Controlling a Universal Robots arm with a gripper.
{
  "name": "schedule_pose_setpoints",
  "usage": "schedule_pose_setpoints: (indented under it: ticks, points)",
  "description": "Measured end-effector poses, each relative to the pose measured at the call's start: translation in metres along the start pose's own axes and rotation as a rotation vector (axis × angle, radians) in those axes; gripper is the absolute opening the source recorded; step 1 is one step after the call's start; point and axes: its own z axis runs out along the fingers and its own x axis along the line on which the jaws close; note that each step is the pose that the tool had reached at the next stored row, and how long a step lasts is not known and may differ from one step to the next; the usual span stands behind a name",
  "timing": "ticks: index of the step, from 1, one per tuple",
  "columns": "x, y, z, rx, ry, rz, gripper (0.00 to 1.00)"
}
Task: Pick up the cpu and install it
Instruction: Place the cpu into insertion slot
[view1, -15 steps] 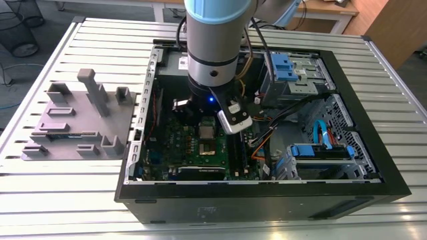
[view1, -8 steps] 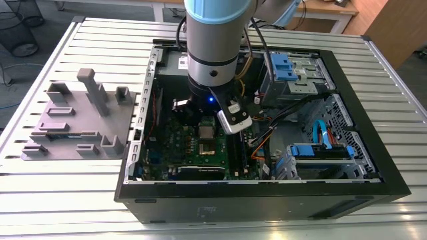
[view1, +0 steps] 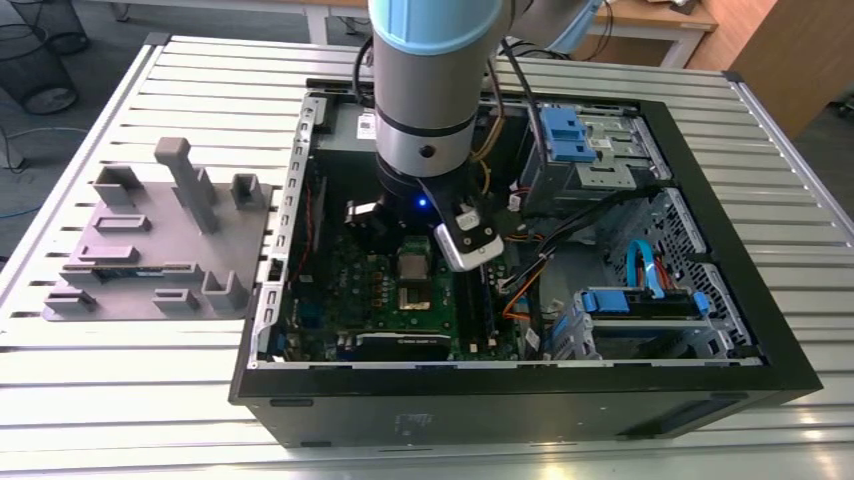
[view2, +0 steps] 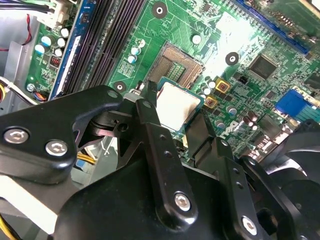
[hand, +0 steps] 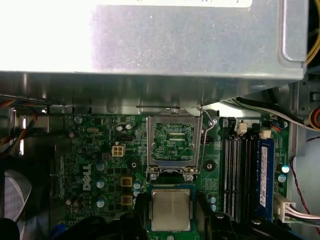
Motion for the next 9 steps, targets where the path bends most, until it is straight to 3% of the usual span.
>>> schedule_pose_setpoints:
  ticks: [9]
  points:
    - [0.0000, -0.0030, 0.0052, -0.0001, -0.0001, 0.000, 0.47]
